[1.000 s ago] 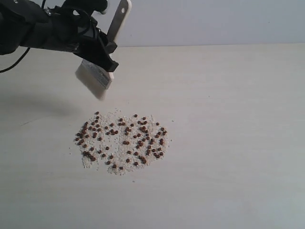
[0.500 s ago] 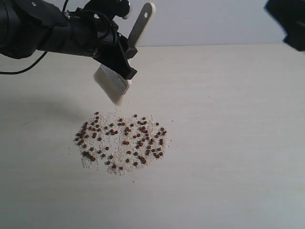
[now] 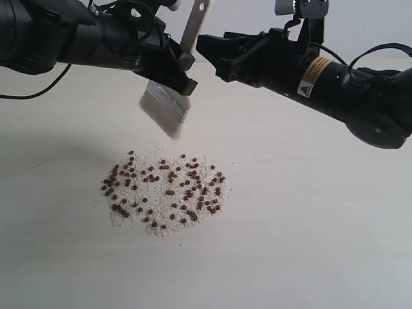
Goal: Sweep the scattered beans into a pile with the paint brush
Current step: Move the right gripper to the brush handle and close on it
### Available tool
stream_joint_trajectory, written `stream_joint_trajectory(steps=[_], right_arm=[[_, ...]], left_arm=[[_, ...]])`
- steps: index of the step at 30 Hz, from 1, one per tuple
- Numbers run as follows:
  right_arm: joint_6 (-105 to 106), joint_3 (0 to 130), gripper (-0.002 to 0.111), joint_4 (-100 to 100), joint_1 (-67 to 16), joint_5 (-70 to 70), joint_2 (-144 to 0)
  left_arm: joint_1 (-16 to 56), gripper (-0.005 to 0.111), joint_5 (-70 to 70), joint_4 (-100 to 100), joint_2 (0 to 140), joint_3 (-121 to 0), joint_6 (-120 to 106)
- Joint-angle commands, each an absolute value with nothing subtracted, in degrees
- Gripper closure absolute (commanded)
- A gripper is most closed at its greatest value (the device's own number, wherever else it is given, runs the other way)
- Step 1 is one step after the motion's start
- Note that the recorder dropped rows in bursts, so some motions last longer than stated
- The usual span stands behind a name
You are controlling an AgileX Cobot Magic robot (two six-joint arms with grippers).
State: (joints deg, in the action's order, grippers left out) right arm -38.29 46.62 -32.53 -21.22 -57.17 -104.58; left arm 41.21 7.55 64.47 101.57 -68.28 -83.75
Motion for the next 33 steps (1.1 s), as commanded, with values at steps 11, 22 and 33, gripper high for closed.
stream_joint_trajectory(steps=[11, 22, 33], right_arm=[[-39.97, 49.1, 0.05, -30.43, -21.37, -62.26, -104.79], [-41.81, 49.1, 0.05, -31.26, -21.37, -62.04, -104.79], [-43.22, 49.1, 0.05, -31.39, -21.37, -56.68, -104.9]], left_arm=[[41.38, 0.107, 9.69, 70.73, 101.47, -69.39, -83.75], [41.38, 0.107, 13.24, 71.35, 101.47, -70.03, -83.99], [43.17, 0.107, 13.86, 71.74, 101.47, -70.18, -85.75]])
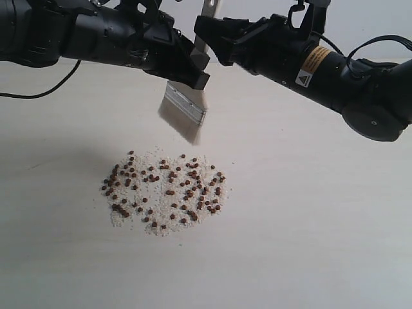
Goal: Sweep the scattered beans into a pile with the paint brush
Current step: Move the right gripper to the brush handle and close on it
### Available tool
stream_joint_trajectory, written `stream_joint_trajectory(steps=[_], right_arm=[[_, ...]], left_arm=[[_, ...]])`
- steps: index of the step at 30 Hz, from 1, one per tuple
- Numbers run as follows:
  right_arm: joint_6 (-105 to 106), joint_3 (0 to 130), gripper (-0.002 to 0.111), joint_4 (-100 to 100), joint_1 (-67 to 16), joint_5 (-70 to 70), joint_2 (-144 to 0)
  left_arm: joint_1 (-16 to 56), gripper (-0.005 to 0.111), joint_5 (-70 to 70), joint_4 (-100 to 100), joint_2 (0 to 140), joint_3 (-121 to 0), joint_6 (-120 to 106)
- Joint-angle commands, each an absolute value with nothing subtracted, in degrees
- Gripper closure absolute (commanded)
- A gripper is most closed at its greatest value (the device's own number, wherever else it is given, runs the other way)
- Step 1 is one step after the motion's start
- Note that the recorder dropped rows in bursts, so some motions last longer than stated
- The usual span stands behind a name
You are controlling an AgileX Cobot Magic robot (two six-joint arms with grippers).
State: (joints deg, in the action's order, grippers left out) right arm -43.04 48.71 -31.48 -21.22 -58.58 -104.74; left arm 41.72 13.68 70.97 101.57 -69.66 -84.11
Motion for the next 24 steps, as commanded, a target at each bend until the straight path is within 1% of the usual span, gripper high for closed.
stream_joint_trajectory(steps=[1, 6, 16, 24], right_arm=[[-43.22, 49.1, 0.05, -31.39, -21.37, -56.66, -104.9], [-43.44, 49.1, 0.05, -31.39, -21.37, -56.41, -104.9], [-44.16, 49.1, 0.051, -31.52, -21.37, -53.23, -104.9], [-45.35, 49.1, 0.052, -30.48, -21.37, -53.62, -104.9]], left_arm=[[43.52, 0.107, 13.6, 71.74, 101.47, -70.18, -86.01], [45.25, 0.107, 12.83, 71.84, 101.47, -70.18, -86.49], [45.24, 0.107, 9.96, 72.78, 101.47, -70.18, -86.49], [45.24, 0.107, 9.6, 74.14, 101.72, -70.18, -86.34]])
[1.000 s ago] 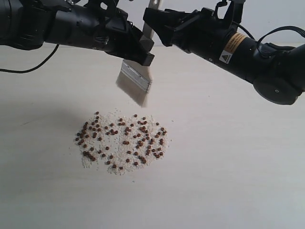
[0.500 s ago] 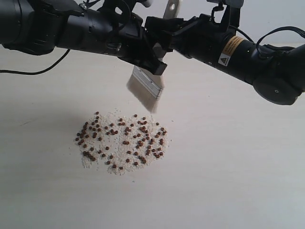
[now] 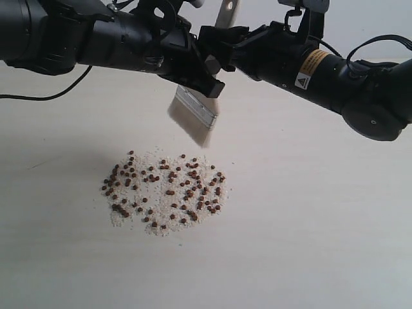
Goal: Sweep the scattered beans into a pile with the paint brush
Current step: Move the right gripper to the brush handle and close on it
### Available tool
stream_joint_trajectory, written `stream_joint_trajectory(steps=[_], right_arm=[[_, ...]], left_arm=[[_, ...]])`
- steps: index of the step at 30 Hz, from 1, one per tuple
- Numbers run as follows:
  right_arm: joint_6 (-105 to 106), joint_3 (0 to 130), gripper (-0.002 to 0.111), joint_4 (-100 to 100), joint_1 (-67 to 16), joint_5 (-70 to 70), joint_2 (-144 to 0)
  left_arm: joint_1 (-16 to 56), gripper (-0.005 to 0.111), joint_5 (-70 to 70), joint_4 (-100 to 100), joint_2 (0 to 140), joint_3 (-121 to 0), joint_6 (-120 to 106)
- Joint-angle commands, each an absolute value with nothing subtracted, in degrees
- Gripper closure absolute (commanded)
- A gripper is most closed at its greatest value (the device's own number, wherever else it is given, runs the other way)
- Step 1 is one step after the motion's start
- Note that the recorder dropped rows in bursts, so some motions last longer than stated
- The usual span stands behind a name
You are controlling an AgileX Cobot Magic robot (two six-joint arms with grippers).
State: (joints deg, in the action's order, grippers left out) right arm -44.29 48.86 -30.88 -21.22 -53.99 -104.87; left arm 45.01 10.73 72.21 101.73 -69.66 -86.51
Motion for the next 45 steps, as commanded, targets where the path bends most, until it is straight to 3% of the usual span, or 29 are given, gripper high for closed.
stream_joint_trajectory(steps=[1, 16, 27, 30, 41, 45], right_arm=[[-45.71, 49.1, 0.053, -30.48, -21.37, -53.62, -104.9], [-48.23, 49.1, 0.057, -29.85, -21.37, -58.3, -104.9], [-48.22, 49.1, 0.059, -30.22, -21.37, -52.56, -104.9], [-48.22, 49.1, 0.065, -30.22, -21.37, -52.76, -104.9], [-48.22, 49.1, 0.108, -30.34, -21.37, -53.62, -104.9], [-48.22, 49.1, 0.108, -30.34, -21.37, -54.55, -104.9]], left_arm=[[45.24, 0.107, 9.6, 74.14, 101.72, -70.18, -86.34], [45.24, 0.107, 9.6, 75.81, 101.72, -70.18, -86.34], [45.24, 0.107, 9.74, 76.67, 101.72, -70.18, -86.34], [45.24, 0.107, 10.14, 76.67, 101.72, -70.18, -86.34], [45.24, 0.107, 11.27, 76.67, 101.72, -70.18, -86.48], [45.24, 0.107, 11.76, 77.23, 101.72, -70.18, -86.48]])
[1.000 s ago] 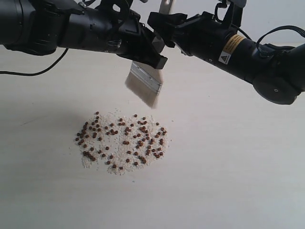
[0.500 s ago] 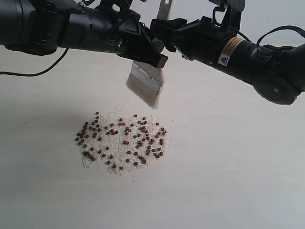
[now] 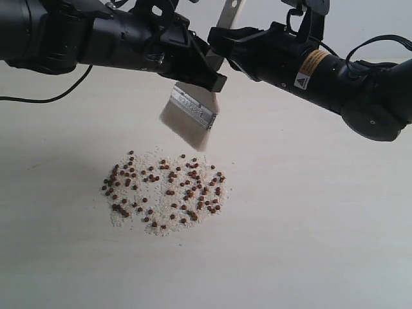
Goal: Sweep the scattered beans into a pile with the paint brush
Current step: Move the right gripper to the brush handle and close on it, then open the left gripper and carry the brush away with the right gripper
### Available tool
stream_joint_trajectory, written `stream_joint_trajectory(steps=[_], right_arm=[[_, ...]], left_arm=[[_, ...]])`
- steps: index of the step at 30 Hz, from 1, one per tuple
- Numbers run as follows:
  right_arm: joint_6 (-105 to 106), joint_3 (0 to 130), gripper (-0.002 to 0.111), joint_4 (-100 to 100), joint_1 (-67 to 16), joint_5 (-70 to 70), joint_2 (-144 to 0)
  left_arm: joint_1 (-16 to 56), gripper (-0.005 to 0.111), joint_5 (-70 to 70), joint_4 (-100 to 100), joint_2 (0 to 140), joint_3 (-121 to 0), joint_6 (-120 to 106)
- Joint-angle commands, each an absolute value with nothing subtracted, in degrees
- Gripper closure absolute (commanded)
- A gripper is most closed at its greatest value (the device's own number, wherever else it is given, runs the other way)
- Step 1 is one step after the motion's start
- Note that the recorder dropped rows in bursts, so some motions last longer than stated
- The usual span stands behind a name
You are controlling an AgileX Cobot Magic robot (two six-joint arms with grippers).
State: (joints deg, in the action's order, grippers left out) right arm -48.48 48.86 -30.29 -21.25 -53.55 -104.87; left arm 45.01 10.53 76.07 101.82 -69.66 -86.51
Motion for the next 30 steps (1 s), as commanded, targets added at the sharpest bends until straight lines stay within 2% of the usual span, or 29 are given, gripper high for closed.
stream_joint_trajectory(steps=[1, 20, 23, 30], right_arm=[[-48.22, 49.1, 0.108, -30.34, -21.37, -54.65, -104.9], [-45.11, 49.1, 0.108, -28.38, -21.37, -56.29, -104.69], [-45.11, 49.1, 0.108, -28.63, -21.37, -56.29, -104.69], [-45.11, 49.1, 0.108, -28.38, -21.37, -56.89, -104.69]], left_arm=[[45.24, 0.107, 11.76, 77.35, 101.72, -70.18, -86.48], [45.24, 0.105, 11.63, 77.48, 101.72, -70.79, -87.0], [45.24, 0.094, 11.26, 77.48, 101.72, -70.79, -87.0], [45.24, 0.047, 9.98, 77.48, 101.72, -70.79, -87.0]])
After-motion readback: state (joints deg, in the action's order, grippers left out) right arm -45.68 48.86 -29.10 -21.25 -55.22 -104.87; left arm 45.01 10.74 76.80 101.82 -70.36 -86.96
